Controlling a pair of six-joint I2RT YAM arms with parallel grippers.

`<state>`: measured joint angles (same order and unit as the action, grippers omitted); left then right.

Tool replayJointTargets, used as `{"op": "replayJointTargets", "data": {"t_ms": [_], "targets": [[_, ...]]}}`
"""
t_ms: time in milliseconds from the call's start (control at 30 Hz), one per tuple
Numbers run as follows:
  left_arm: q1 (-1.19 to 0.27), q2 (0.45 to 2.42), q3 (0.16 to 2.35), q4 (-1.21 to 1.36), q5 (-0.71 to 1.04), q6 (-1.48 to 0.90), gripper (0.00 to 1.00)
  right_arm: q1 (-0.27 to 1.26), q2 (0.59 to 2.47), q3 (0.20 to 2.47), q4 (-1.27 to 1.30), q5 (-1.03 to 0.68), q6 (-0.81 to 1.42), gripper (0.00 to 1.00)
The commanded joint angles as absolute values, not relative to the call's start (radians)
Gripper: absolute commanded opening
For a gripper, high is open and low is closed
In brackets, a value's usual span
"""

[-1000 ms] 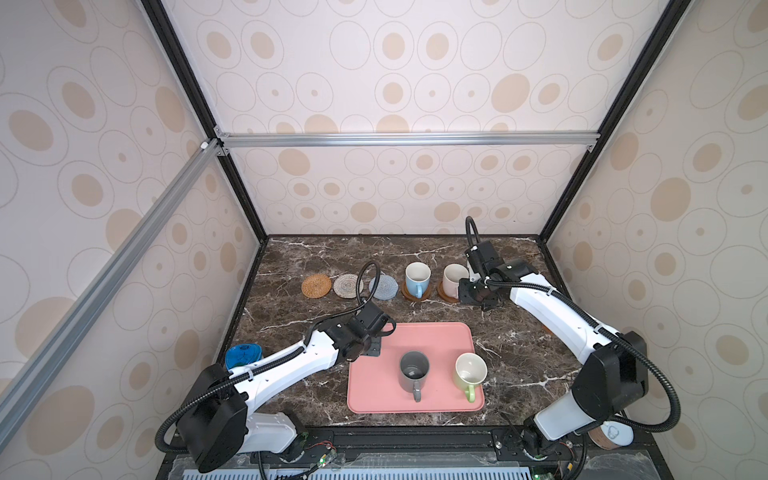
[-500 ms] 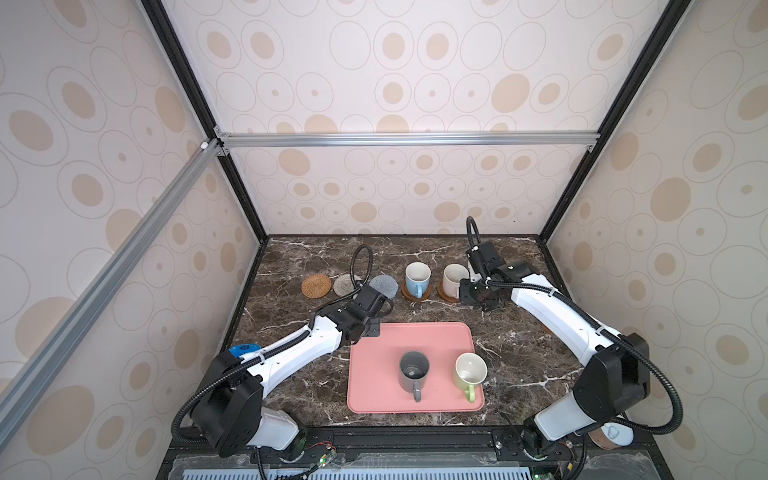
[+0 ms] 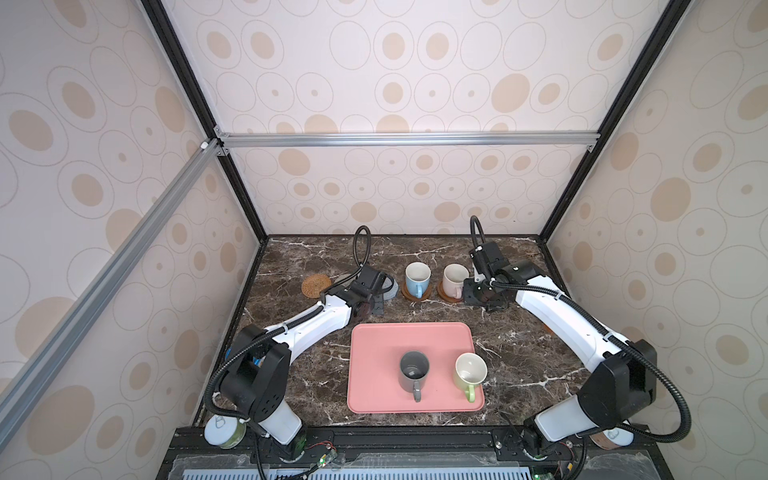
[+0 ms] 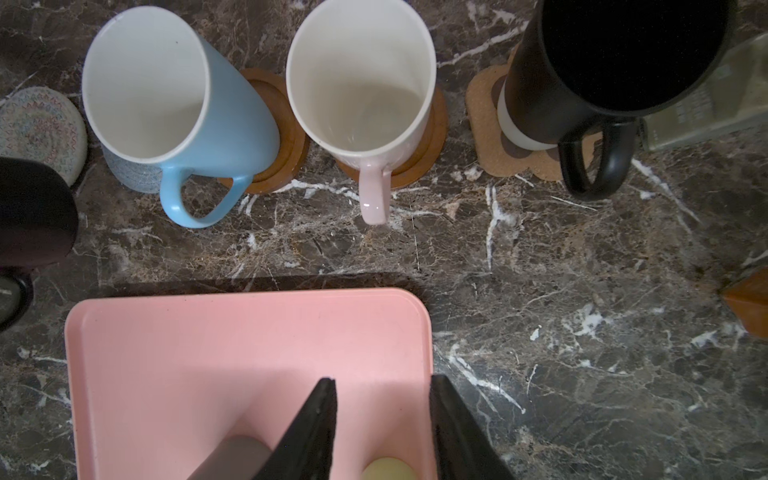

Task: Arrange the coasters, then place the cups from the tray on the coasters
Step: 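Lift the black mug with the left gripper and carry it toward the coasters, then lower the black mug onto the grey coaster beside the light-blue mug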

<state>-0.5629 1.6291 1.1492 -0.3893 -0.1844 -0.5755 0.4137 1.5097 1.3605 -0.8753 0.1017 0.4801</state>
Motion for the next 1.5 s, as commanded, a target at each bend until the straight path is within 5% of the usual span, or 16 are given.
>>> {"op": "replayJointTargets", "data": {"t_ms": [0, 867, 1467], "targets": [[-0.545, 1.662, 1.248, -0.294, -0.178, -0.516, 0.07, 0.408, 1.467, 1.344, -0.915, 0.138, 0.509, 0.41], [-0.527, 1.922, 1.483, -0.268, -0.165, -0.474, 0.07, 0.404, 1.379, 1.289, -0.934, 0.186, 0.535, 0.41], [-0.527, 1.941, 1.447, -0.262, -0.187, -0.491, 0.06, 0.398, 1.362, 1.259, -0.930, 0.187, 0.541, 0.41]]}}
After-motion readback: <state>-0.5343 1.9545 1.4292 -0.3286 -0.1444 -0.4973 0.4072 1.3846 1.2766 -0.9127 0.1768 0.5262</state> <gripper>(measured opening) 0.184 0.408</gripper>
